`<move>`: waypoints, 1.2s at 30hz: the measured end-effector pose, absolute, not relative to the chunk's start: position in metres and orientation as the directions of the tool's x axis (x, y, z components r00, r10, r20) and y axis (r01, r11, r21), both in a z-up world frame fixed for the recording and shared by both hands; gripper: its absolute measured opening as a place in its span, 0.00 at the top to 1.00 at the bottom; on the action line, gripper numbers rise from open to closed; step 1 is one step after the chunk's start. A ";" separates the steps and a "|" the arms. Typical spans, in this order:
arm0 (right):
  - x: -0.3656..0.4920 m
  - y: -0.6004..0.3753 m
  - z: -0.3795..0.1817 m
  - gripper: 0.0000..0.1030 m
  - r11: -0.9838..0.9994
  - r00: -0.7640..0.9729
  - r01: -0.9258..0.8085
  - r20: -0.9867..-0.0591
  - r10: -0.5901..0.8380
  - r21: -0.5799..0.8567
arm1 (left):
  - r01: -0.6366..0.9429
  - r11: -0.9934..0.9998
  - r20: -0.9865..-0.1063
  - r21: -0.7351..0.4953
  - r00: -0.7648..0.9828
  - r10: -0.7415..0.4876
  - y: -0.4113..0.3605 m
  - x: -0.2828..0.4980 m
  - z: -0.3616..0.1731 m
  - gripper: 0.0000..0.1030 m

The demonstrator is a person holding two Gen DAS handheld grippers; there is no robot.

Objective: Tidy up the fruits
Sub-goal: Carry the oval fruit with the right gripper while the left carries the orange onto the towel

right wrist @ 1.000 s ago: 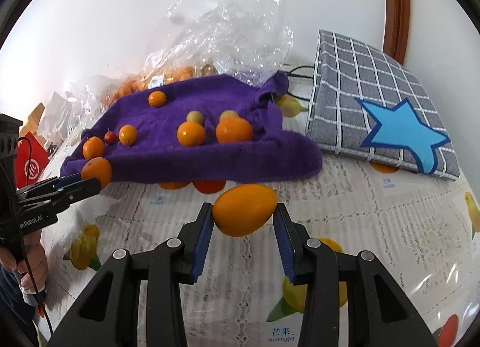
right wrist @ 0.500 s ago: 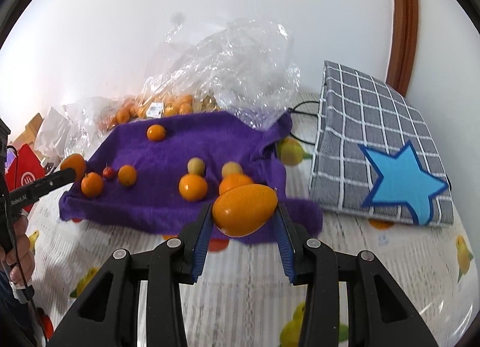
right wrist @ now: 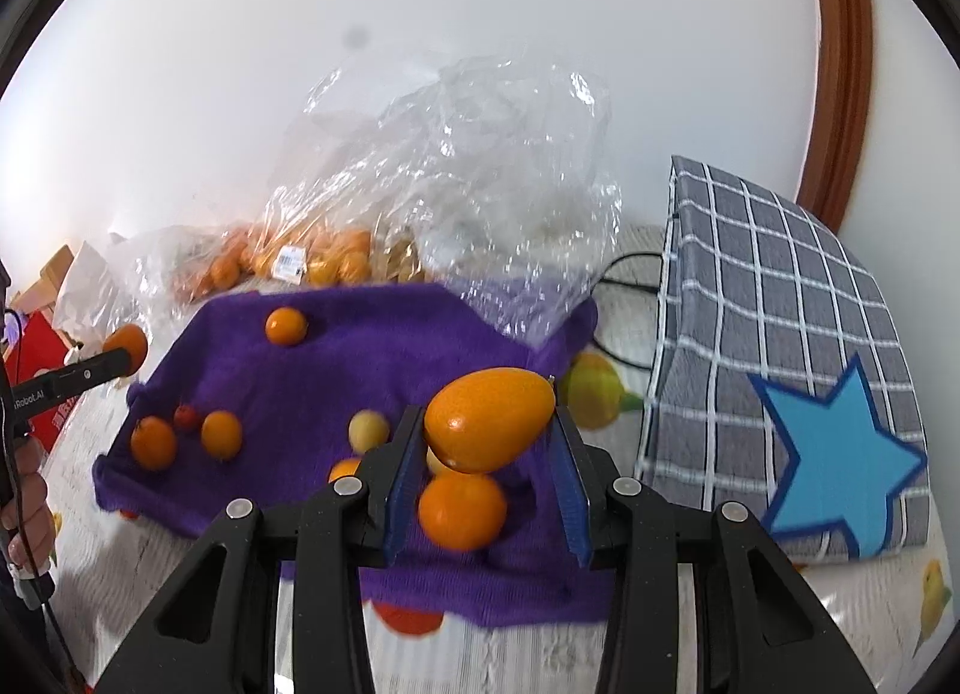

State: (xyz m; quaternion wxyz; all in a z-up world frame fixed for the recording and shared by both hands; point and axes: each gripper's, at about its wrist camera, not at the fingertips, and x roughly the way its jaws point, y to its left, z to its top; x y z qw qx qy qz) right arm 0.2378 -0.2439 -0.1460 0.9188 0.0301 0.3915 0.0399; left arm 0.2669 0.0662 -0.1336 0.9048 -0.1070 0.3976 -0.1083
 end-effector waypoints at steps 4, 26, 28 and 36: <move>0.256 -0.243 -0.144 0.60 0.994 0.689 -0.060 -0.716 0.109 0.093 | 0.099 0.953 -0.704 -0.285 0.653 -0.278 0.058 0.282 -0.135 0.63; 0.309 -0.206 -0.199 0.60 0.980 0.588 -0.189 -0.792 0.163 0.061 | 0.128 0.962 -0.795 -0.242 0.543 -0.272 0.020 0.312 -0.184 0.63; 0.309 -0.204 -0.202 0.60 0.980 0.585 -0.192 -0.795 0.158 0.054 | 0.131 0.961 -0.796 -0.244 0.538 -0.275 0.019 0.312 -0.184 0.63; 0.314 -0.203 -0.209 0.60 0.981 0.567 -0.189 -0.810 0.151 0.050 | 0.138 0.962 -0.799 -0.237 0.536 -0.274 0.016 0.311 -0.184 0.62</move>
